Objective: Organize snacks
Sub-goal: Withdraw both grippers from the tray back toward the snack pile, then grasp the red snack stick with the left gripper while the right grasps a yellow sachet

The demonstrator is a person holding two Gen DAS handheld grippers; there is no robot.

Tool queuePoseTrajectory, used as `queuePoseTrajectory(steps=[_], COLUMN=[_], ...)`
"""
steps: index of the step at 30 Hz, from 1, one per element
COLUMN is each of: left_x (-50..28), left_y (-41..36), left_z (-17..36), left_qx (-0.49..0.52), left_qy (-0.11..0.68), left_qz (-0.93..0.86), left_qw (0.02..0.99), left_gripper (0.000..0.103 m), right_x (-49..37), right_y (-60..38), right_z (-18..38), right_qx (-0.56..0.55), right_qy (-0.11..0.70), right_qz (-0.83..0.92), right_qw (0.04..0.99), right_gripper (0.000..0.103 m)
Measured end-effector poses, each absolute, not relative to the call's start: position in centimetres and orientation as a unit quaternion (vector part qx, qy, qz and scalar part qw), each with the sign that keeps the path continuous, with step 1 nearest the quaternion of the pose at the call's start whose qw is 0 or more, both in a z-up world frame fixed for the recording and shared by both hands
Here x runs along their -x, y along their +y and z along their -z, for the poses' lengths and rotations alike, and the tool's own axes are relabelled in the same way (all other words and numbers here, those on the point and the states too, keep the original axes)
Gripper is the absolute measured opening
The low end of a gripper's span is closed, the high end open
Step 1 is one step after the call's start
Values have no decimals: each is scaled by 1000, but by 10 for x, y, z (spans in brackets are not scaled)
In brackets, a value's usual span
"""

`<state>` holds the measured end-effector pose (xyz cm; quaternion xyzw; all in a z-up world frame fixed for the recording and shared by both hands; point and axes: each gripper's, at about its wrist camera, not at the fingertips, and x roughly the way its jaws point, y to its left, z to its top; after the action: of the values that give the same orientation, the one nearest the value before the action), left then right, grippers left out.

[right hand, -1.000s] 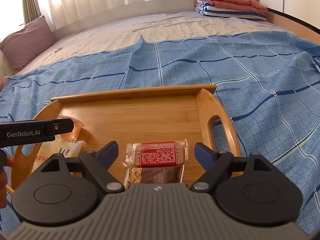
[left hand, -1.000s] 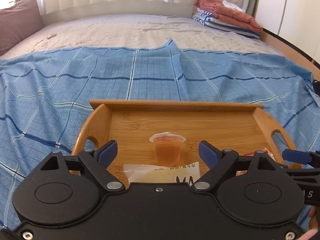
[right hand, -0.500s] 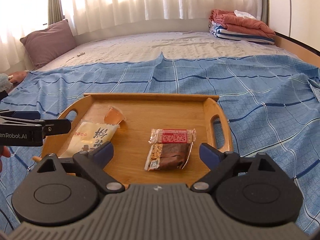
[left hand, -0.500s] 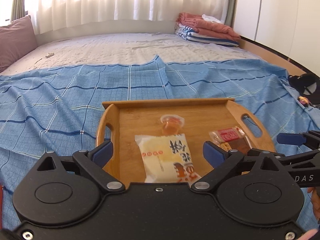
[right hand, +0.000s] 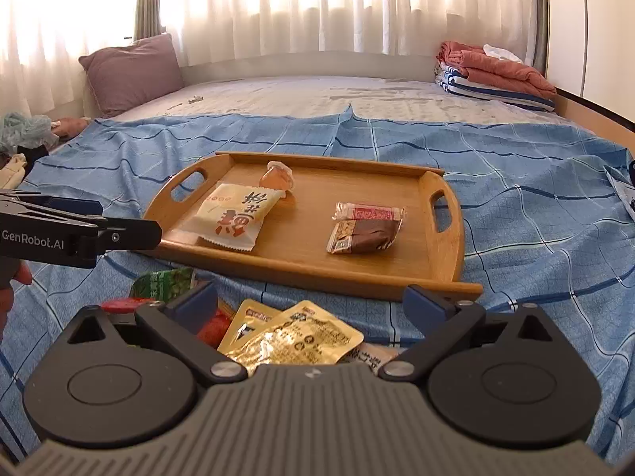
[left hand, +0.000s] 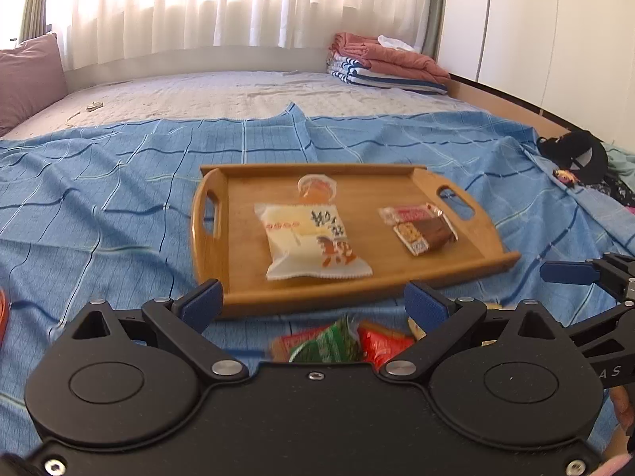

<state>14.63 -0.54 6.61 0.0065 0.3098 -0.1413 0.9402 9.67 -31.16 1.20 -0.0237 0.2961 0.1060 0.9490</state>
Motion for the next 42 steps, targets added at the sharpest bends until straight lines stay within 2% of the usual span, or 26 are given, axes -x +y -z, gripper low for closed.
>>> queuePoseTrajectory(steps=[10, 15, 28, 30, 32, 35, 42], left_x=[-110, -108, -131, -134, -137, -133, -111], left_y=[8, 12, 5, 6, 8, 6, 1], left_z=[-34, -20, -8, -5, -4, -5, -10], left_qx=[-39, -44, -11, 1, 18, 10, -15], left_qy=[324, 335, 331, 333, 344, 340, 330], left_qz=[124, 128, 160, 162, 173, 177, 193], left_qw=[937, 932, 930, 929, 923, 924, 924], left_gripper=[98, 88, 77, 72, 53, 45, 40], right_x=[-54, -43, -45, -46, -47, -49, -56], right_y=[-304, -304, -292, -288, -285, -281, -271], right_z=[14, 22, 28, 28, 28, 28, 29], right_qx=[30, 29, 47, 51, 55, 56, 58], right_qy=[283, 285, 289, 289, 287, 286, 291], right_qz=[-93, -80, -73, -75, -77, -81, -90], right_qw=[954, 955, 953, 953, 953, 953, 951], right_gripper=[103, 103, 103, 103, 103, 103, 103])
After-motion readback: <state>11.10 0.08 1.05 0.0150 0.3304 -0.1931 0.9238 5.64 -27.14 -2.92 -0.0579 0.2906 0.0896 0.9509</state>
